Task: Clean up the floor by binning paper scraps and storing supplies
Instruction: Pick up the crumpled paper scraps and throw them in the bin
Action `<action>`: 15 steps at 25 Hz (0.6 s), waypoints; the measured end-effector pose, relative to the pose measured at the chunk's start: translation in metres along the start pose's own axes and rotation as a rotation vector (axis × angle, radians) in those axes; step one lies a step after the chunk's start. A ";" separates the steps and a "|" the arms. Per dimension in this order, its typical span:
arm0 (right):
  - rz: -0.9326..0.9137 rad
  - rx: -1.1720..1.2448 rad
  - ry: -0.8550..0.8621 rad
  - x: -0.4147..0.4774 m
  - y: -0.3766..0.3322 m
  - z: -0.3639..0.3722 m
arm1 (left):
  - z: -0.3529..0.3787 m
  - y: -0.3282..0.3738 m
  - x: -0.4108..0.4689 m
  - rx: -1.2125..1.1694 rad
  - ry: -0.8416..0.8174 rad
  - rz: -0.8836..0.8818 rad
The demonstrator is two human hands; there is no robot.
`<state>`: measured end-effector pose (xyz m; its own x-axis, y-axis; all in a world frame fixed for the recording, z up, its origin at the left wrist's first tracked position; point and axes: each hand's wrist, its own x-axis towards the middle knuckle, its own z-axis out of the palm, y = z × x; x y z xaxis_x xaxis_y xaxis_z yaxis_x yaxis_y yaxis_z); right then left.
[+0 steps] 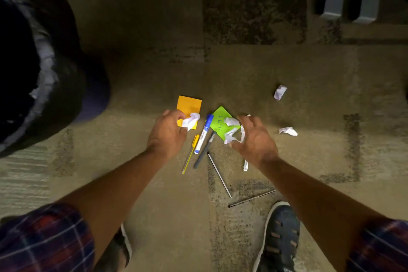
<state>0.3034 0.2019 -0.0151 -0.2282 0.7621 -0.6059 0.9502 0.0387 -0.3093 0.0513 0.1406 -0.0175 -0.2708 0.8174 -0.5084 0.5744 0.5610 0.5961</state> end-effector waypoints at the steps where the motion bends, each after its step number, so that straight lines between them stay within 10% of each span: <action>1: -0.026 -0.067 0.001 0.008 0.005 0.007 | 0.010 0.000 0.006 0.050 -0.008 0.003; 15: -0.350 -0.519 0.133 0.036 0.019 0.036 | 0.045 -0.015 0.038 0.087 -0.019 0.041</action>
<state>0.3059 0.2068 -0.0697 -0.5471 0.7201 -0.4269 0.8109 0.5824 -0.0568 0.0673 0.1574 -0.0740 -0.2311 0.8363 -0.4972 0.6498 0.5130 0.5609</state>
